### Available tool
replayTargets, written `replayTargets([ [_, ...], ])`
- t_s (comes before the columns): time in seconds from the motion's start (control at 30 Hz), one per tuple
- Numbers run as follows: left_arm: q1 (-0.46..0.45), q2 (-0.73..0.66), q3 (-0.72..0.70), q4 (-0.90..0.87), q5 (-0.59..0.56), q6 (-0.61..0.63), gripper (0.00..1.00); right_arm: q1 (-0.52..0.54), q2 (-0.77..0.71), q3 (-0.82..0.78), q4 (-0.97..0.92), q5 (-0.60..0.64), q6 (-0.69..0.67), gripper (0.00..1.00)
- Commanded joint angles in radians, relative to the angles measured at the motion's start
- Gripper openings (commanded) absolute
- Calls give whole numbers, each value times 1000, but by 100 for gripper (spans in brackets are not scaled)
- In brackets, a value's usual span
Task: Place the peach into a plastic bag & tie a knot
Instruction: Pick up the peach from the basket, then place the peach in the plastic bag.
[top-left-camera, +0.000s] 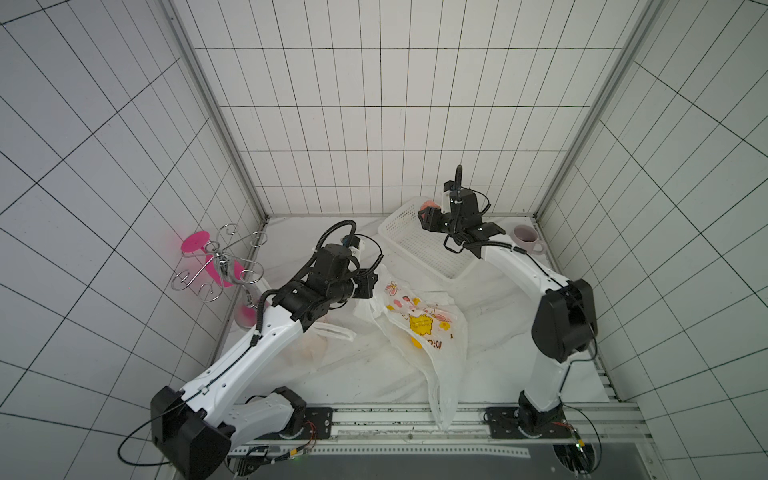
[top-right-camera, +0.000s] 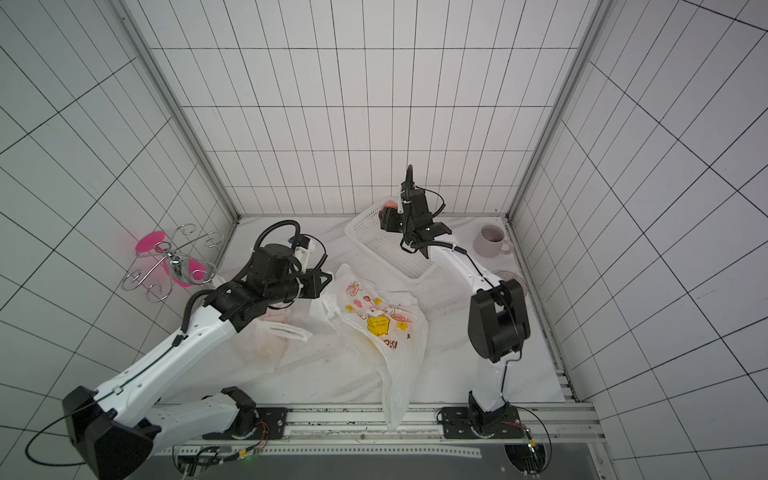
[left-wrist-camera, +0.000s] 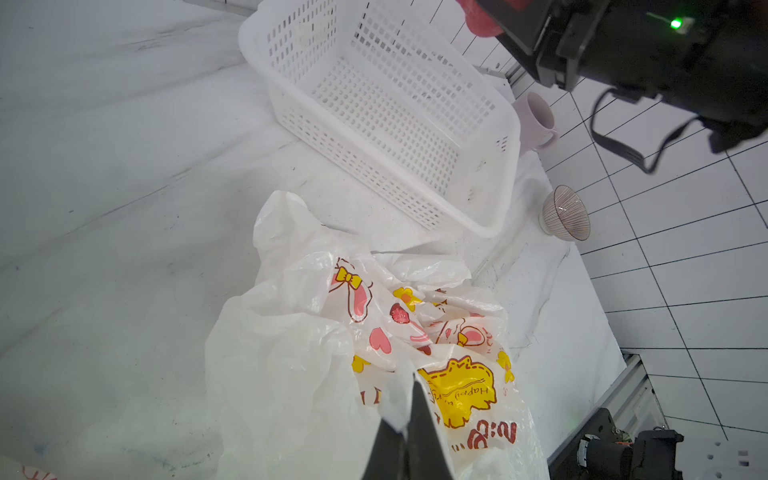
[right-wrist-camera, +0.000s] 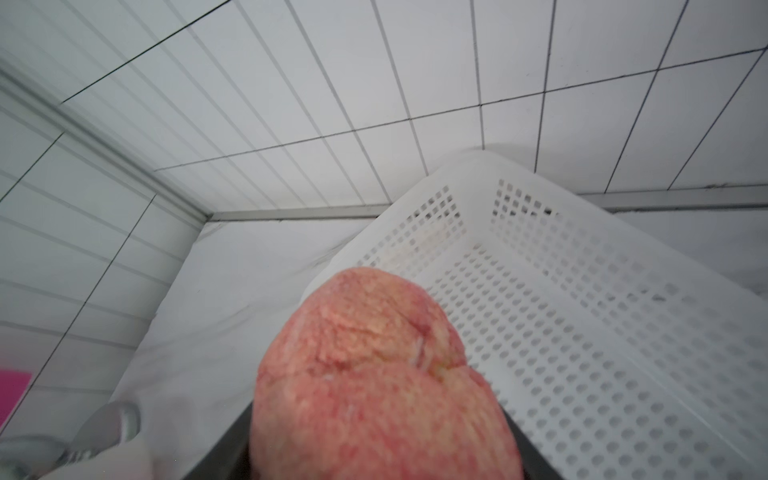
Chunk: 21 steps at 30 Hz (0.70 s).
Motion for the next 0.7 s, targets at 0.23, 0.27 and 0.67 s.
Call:
replayTargets([
  [0.23, -42, 17, 123, 34, 63, 41, 0, 400, -650, -545, -255, -48, 118, 22],
  [0.27, -48, 19, 127, 35, 62, 42, 0, 447, -683, -564, -292, -40, 141, 21],
  [0.67, -92, 24, 124, 78, 78, 23, 0, 673, -522, -557, -338, 44, 102, 15],
])
